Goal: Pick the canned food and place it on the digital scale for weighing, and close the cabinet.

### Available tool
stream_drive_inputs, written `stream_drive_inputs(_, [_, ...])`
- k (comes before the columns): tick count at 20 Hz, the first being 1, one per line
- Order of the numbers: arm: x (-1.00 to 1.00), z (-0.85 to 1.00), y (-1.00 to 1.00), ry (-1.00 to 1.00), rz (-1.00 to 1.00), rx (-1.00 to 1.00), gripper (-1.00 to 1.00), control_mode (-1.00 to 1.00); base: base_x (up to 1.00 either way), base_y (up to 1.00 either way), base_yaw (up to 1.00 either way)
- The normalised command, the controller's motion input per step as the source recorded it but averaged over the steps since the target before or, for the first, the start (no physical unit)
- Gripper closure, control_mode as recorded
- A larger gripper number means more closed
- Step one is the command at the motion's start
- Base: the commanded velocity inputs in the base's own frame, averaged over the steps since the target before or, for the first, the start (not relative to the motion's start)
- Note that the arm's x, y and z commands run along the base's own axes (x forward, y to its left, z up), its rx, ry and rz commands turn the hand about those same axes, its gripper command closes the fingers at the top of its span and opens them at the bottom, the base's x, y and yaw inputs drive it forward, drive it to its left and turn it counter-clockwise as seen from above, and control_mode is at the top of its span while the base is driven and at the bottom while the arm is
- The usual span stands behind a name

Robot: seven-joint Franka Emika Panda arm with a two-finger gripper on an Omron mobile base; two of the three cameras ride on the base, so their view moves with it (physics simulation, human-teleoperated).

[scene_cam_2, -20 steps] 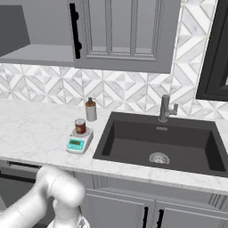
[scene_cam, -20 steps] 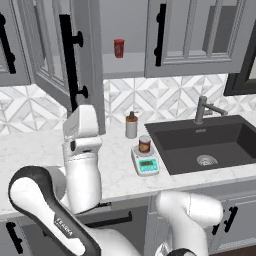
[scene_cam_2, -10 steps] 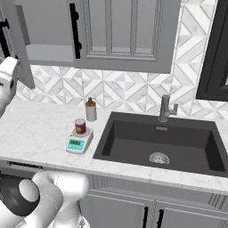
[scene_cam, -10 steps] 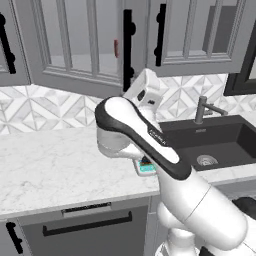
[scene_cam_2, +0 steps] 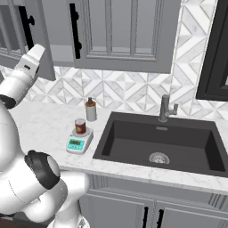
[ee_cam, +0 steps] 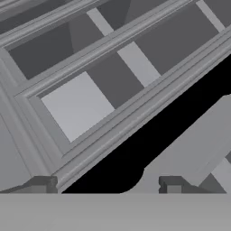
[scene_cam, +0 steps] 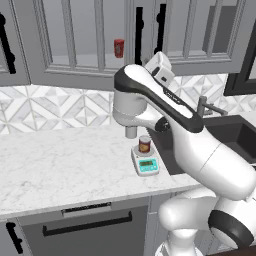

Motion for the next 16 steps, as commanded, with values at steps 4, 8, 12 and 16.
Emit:
stream_drive_inputs(4, [0.99,-0.14,0.24,-0.23,-0.26,0.00,-1.00,-1.00,0.00,0.00,0.00])
stream_drive_inputs(8, [1.00,-0.18,0.06,-0.17,-0.23,0.04,-1.00,-1.00,0.00,0.00,0.00])
stream_drive_inputs(12, [1.00,0.00,0.00,0.00,-0.10,0.08,-1.00,-1.00,0.00,0.00,0.00])
stream_drive_inputs(16, [1.00,-0.02,0.00,0.00,-0.01,0.09,-1.00,-1.00,0.00,0.00,0.00])
